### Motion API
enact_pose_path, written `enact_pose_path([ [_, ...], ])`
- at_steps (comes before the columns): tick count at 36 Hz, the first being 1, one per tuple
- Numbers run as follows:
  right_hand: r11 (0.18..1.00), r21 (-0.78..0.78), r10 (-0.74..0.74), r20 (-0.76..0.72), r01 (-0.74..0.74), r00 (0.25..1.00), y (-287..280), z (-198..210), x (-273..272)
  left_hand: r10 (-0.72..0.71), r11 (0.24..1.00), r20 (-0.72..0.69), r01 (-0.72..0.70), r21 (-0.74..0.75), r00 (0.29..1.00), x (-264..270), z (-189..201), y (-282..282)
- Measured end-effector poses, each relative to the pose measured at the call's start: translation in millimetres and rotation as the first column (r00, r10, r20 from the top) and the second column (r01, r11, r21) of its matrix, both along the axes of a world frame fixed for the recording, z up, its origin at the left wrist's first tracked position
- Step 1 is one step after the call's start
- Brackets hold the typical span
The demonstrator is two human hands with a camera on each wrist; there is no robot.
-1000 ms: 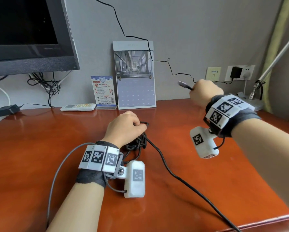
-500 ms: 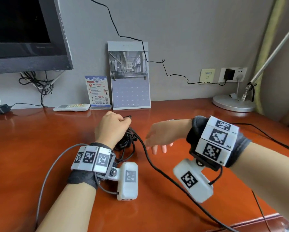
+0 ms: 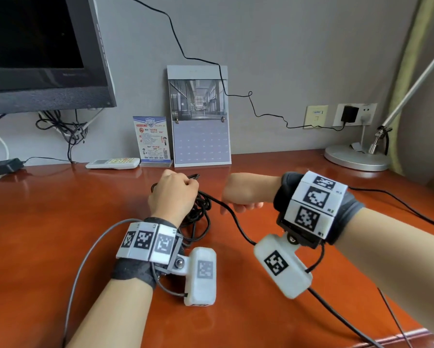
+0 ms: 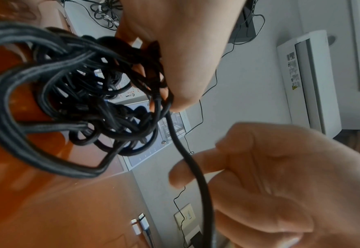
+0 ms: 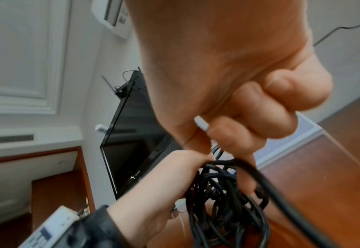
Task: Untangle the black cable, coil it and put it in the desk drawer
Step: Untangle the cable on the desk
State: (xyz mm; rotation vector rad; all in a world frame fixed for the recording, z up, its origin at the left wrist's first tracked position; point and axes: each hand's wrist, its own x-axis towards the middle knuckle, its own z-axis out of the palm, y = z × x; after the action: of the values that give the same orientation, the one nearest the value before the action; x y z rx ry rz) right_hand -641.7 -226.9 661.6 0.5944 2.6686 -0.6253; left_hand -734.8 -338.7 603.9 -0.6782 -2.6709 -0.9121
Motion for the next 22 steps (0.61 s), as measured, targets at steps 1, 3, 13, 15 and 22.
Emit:
enact_pose_path([
  [1, 0.999, -0.034, -0.006, -0.031, 0.005, 1.000, -2, 1, 1, 0.002, 1.000, 0.001, -0.002, 0.002, 1.000, 0, 0, 0],
  [3, 0.998, -0.054, 0.013, -0.060, -0.016, 0.998, -6, 2, 3, 0.003, 1.000, 0.000, -0.003, 0.006, 1.000, 0, 0, 0],
  [13, 0.971, 0.228, 0.024, 0.208, -0.072, 0.978, 9, -5, 11, -0.016, 0.999, 0.018, 0.016, 0.040, 1.000, 3, 2, -1],
  [15, 0.975, 0.210, -0.074, -0.032, 0.080, 0.997, 22, -4, 8, -0.021, 0.995, 0.059, 0.015, 0.102, 0.998, -1, 1, -1],
  [22, 0.927, -0.053, -0.353, -0.460, 0.372, 0.815, 44, -1, -11, -0.159, 0.942, 0.174, 0.096, 0.321, 0.972, -7, 0, 4],
])
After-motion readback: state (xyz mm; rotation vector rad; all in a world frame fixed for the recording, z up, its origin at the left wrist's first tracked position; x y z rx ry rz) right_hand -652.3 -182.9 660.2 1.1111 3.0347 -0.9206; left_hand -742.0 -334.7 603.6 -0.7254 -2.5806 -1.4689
